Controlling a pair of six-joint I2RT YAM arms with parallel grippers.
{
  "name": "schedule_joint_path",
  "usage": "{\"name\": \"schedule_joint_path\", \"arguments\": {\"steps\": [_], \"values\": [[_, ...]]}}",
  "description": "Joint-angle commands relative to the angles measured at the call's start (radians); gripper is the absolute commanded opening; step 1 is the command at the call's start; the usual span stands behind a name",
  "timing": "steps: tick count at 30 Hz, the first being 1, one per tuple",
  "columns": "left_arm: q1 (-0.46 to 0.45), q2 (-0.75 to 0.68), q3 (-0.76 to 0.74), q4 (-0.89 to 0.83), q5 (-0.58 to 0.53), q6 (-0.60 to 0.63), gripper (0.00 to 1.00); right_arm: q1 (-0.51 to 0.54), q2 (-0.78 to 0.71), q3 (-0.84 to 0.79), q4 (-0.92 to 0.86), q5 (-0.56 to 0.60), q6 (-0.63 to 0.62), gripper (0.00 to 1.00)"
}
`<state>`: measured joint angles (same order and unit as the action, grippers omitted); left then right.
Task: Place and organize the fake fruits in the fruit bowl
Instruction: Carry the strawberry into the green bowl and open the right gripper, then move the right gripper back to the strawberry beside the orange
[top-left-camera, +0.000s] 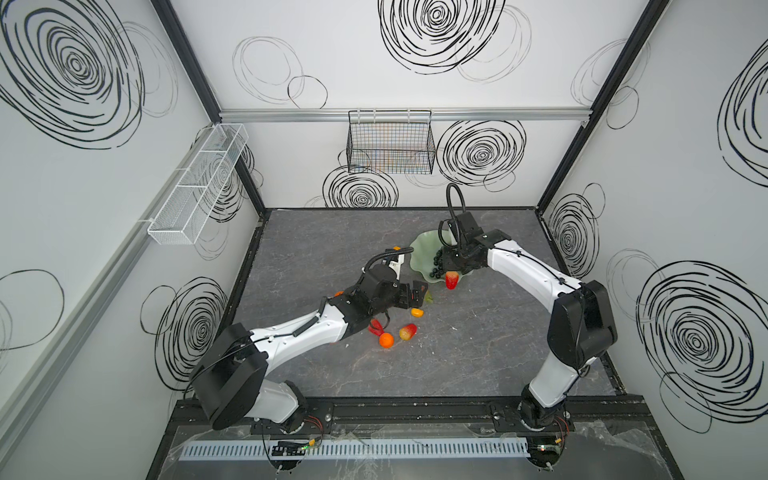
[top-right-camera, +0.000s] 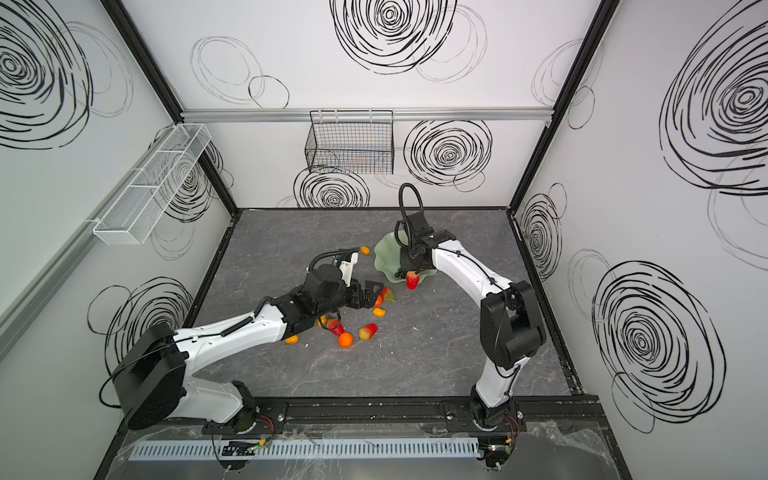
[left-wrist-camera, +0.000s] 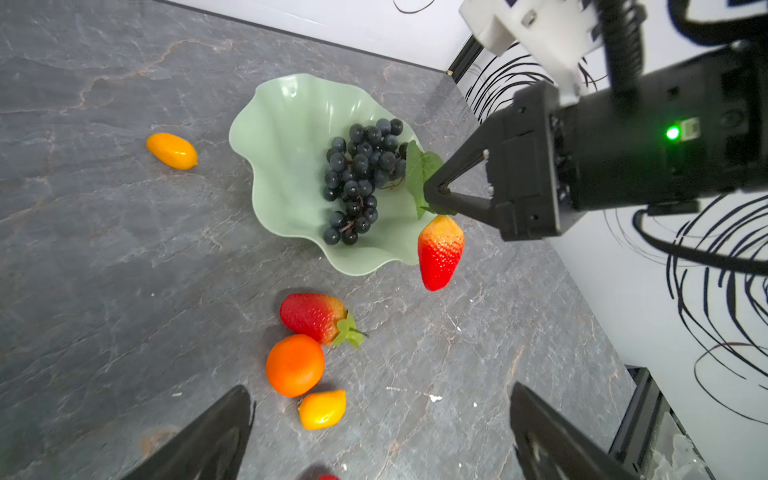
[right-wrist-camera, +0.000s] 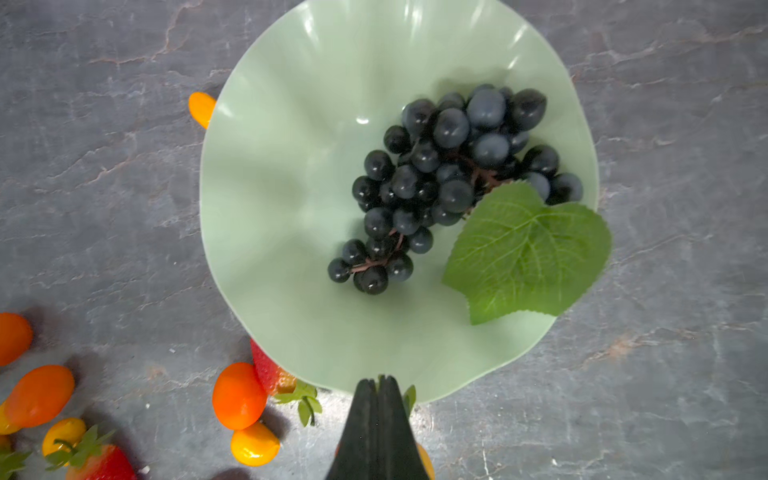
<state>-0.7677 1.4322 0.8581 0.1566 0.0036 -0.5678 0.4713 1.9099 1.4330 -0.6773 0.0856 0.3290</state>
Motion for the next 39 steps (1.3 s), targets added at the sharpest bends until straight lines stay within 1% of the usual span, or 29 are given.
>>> {"name": "schedule_joint_path", "arguments": {"steps": [1,16,24,30,33,36,39], "values": [[-0.007,0.023,0.048,0.024,0.013,0.027,1.00,-0.016,0.048,0.058,-0.036,0.053,-0.035,0.02],[0.004,0.020,0.038,0.020,0.006,0.040,0.99,-0.032,0.242,0.238,-0.073,0.107,-0.078,0.02],[0.014,0.016,0.017,0.024,0.013,0.032,0.99,-0.034,0.309,0.280,-0.084,0.111,-0.091,0.05],[0.026,0.013,0.004,0.025,0.019,0.027,0.99,-0.034,0.316,0.291,-0.080,0.106,-0.090,0.11],[0.031,0.004,-0.001,0.019,0.019,0.028,0.99,-0.034,0.305,0.302,-0.085,0.106,-0.087,0.16],[0.035,-0.013,-0.006,0.007,0.011,0.025,0.99,-0.034,0.277,0.303,-0.084,0.103,-0.084,0.23],[0.038,-0.039,-0.016,-0.010,-0.002,0.025,0.99,-0.033,0.237,0.296,-0.082,0.099,-0.080,0.27]]}}
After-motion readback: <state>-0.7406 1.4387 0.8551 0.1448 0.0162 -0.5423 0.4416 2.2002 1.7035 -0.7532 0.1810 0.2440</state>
